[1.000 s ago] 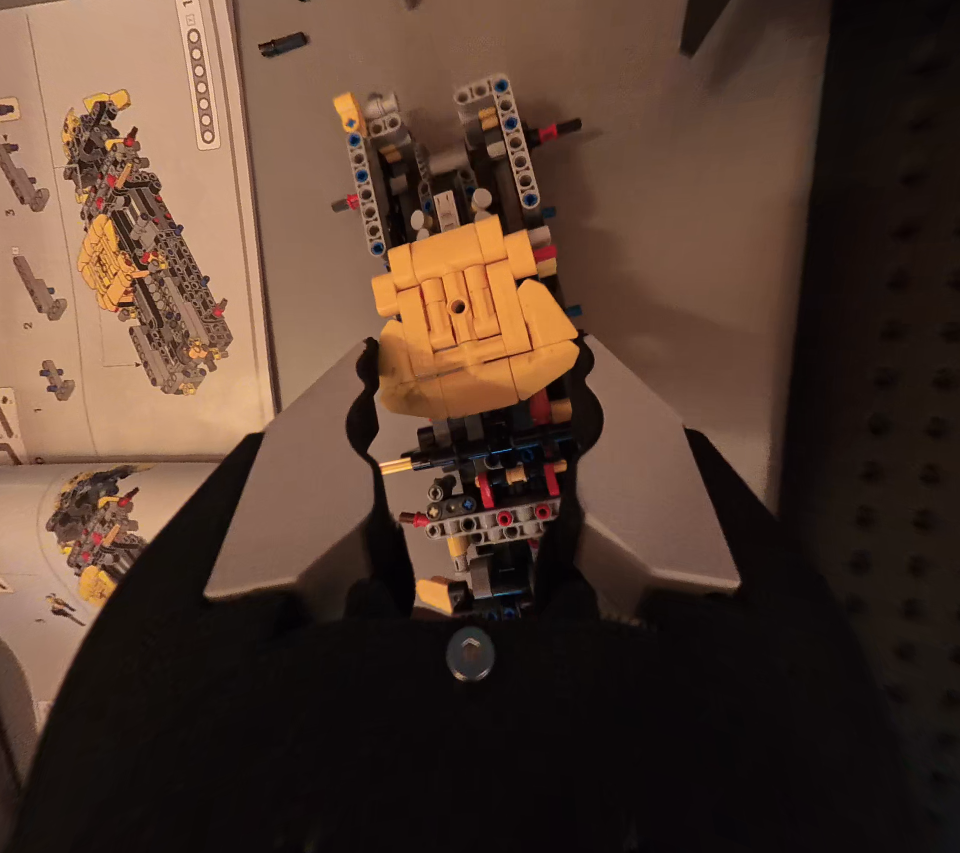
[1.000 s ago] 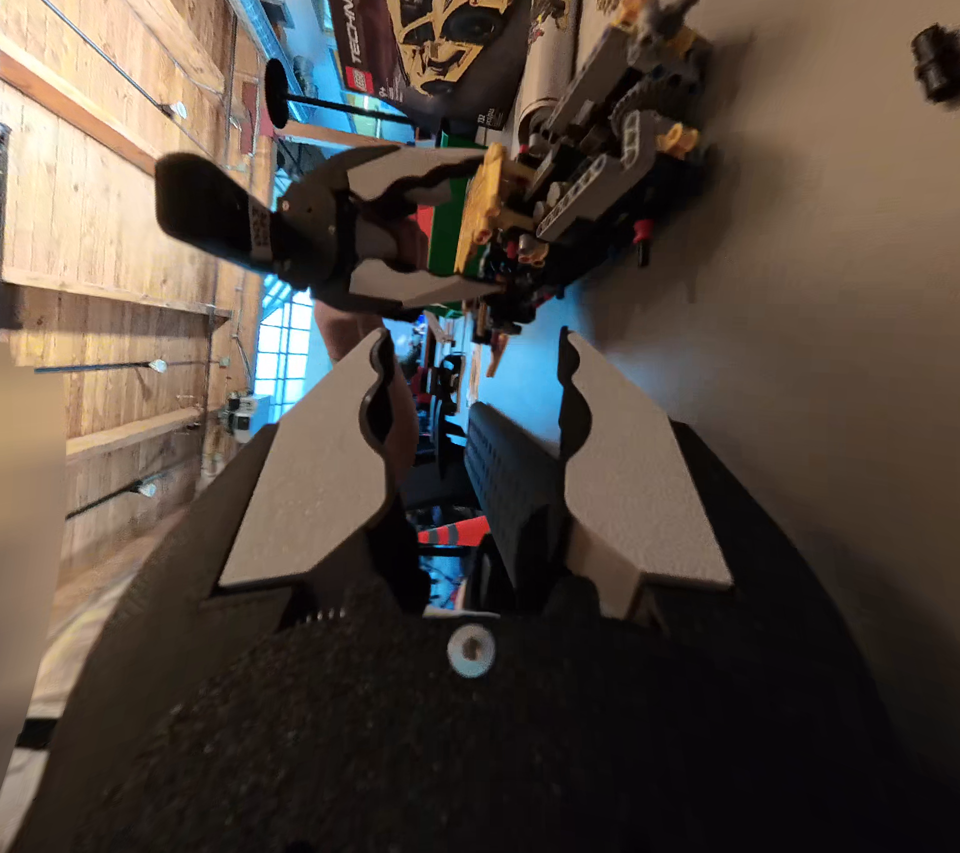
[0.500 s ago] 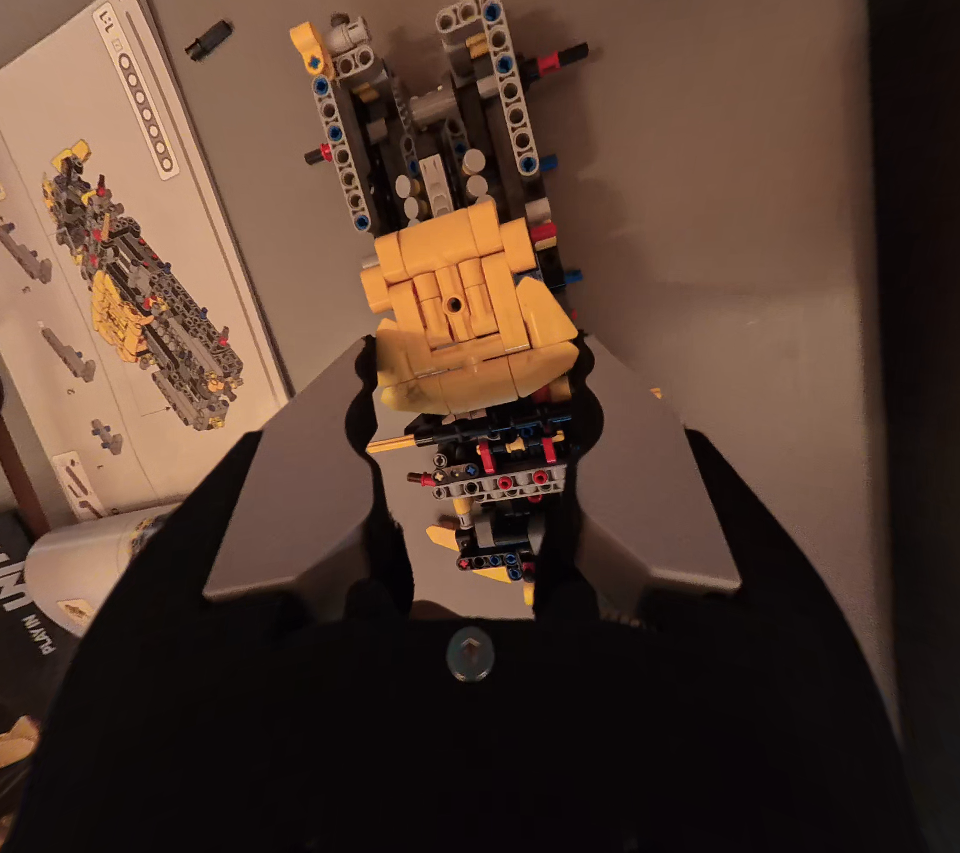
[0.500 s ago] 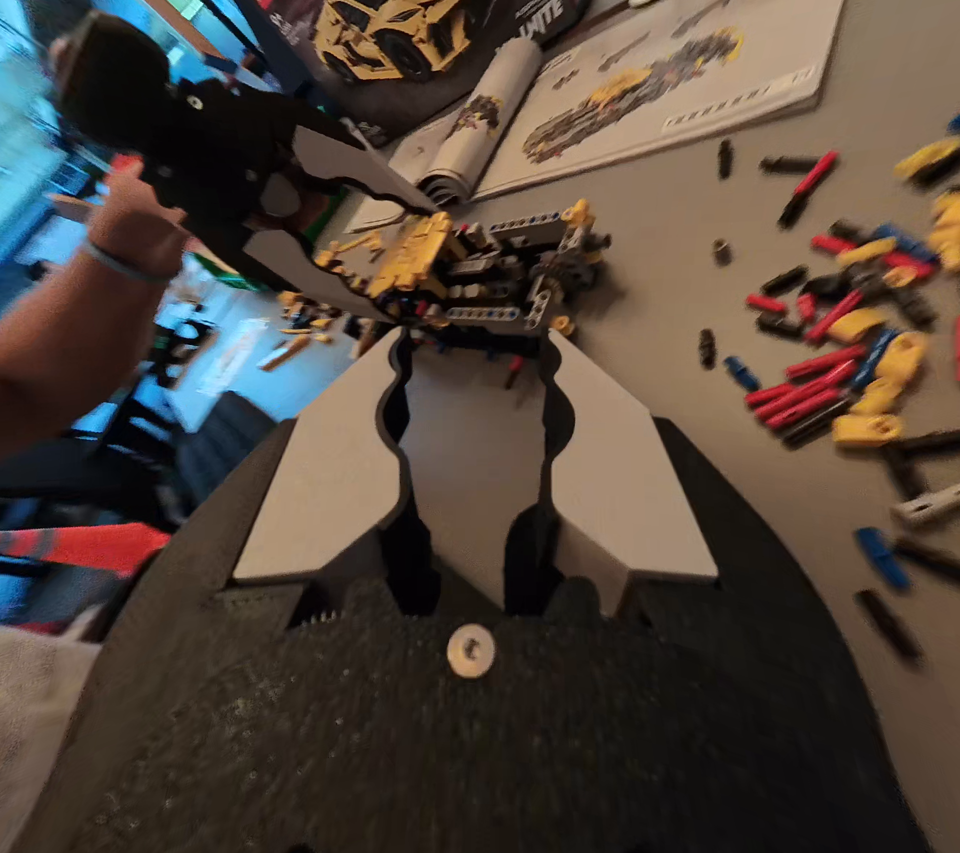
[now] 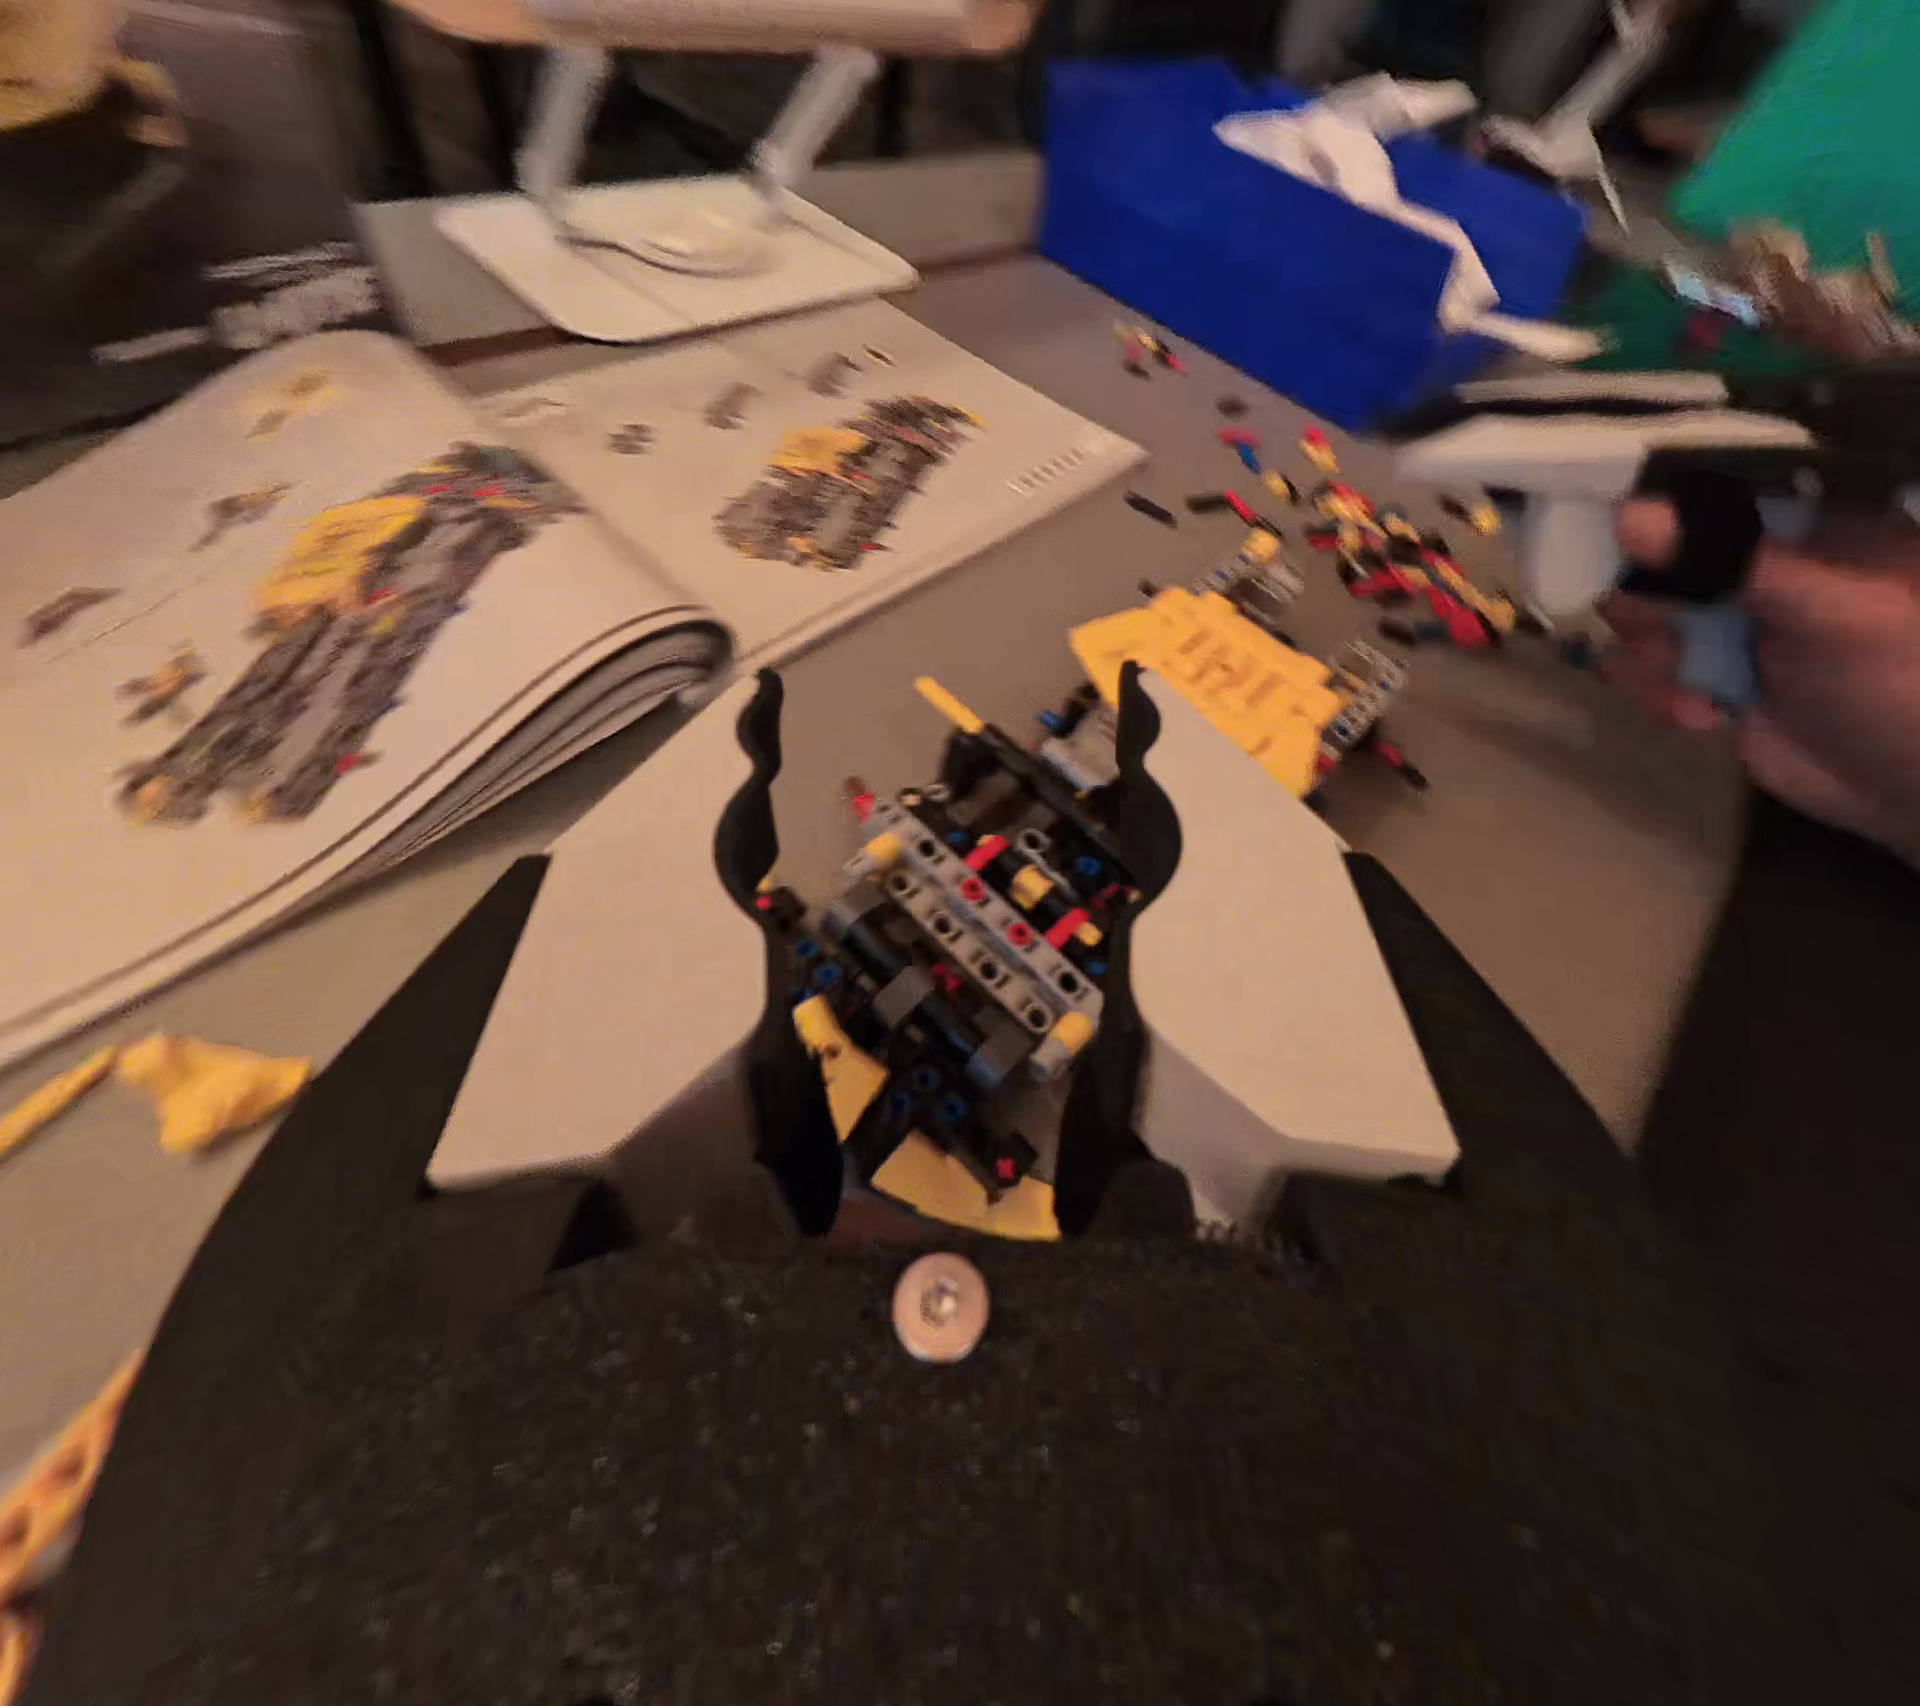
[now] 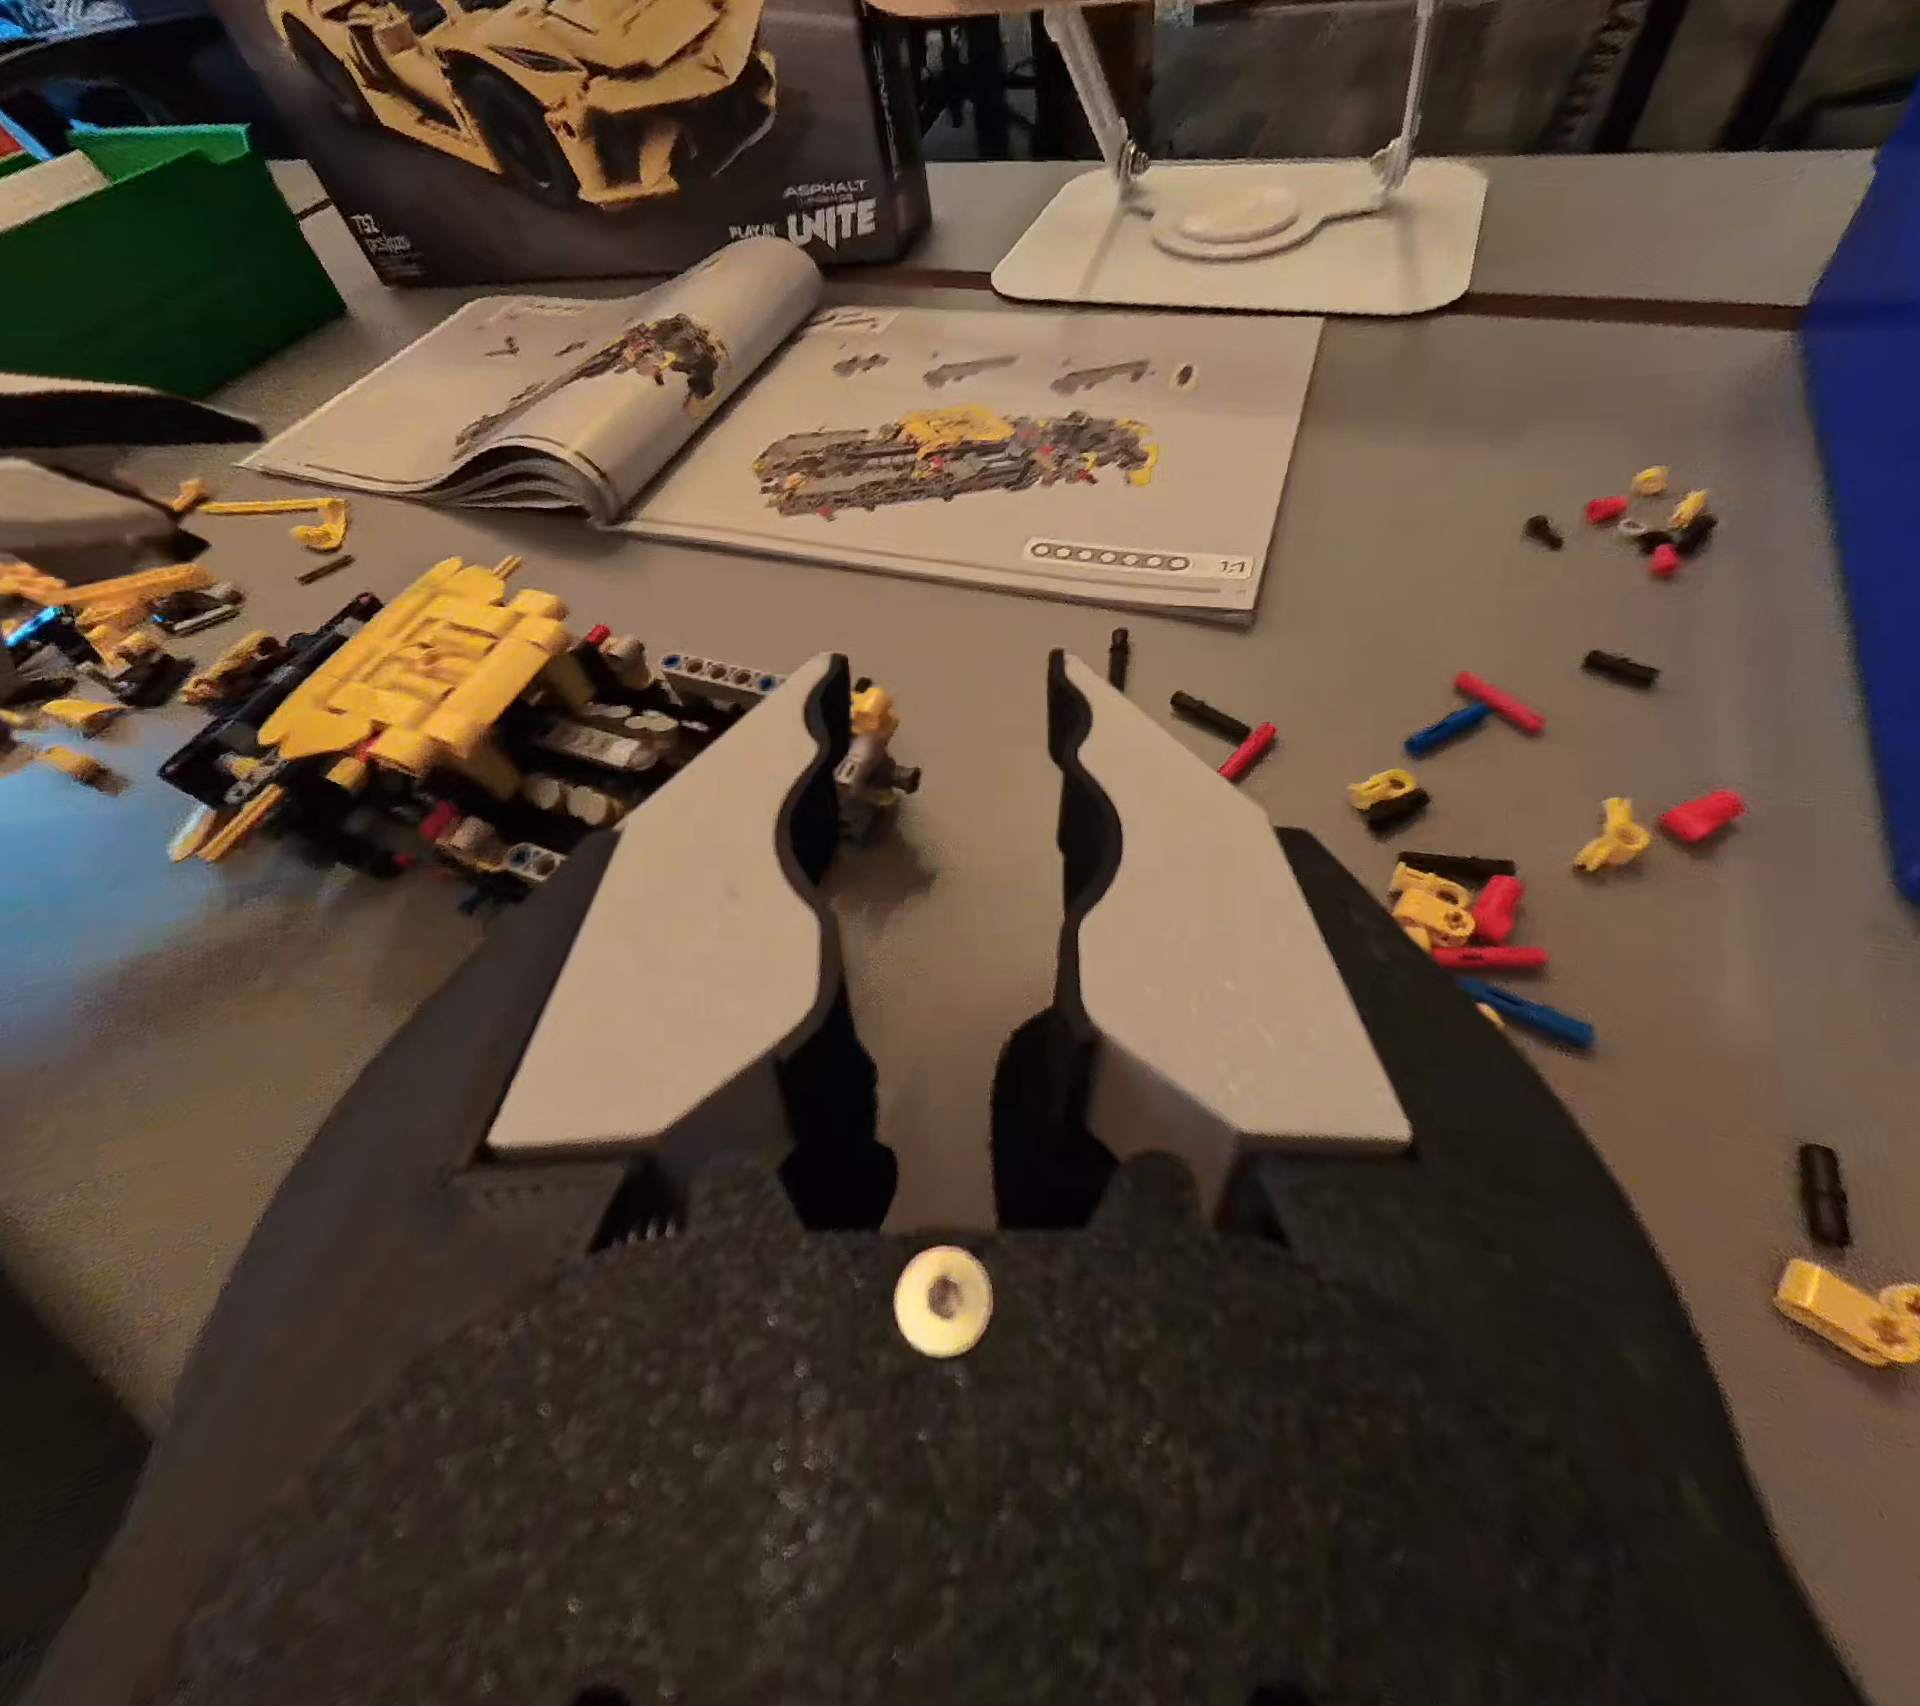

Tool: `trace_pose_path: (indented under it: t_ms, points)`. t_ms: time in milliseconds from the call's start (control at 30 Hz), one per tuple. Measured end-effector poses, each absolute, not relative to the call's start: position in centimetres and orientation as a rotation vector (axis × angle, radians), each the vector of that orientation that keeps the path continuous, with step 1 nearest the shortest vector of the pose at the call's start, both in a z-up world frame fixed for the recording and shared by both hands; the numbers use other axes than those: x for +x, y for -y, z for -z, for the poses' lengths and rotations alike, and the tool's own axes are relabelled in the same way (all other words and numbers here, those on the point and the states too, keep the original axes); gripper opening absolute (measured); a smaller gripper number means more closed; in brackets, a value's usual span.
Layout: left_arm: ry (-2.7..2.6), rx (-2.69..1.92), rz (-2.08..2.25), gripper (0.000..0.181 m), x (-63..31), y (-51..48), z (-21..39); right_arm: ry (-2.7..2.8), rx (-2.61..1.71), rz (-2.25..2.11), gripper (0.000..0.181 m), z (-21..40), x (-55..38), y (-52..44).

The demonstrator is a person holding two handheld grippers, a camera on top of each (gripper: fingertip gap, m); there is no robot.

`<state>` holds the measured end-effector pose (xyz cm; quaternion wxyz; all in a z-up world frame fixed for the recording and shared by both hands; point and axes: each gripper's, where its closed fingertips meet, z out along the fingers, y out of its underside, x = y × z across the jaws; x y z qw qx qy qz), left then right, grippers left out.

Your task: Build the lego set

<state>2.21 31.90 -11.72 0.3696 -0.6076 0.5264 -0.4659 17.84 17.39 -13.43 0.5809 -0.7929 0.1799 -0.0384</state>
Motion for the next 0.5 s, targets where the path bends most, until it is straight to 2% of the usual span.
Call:
trace_pose_path:
  t_ms: [100,233,333,433,500]
  points:
    - [-1.174,-1.589,1.155,0.061,0.4,-33.9,11.8,-0.425,-1.872,0.106,0.038,14.1,17.8,-17.1]
    - [-1.276,-1.588,1.107,0.056,0.5,-33.7,12.8,-0.451,-1.866,0.094,0.038,14.2,18.0,-17.0]
    - [-1.386,-1.546,1.217,0.054,2.4,-32.4,10.3,-0.484,-1.879,0.135,0.037,13.6,19.9,-17.2]
    - [-1.651,-1.561,1.101,0.054,5.8,-32.4,10.3,-0.464,-2.063,0.221,0.043,13.4,24.0,-19.1]
    - [-1.762,-1.609,1.0,0.055,9.0,-33.5,11.2,-0.476,-2.259,0.179,0.044,16.1,26.6,-20.7]
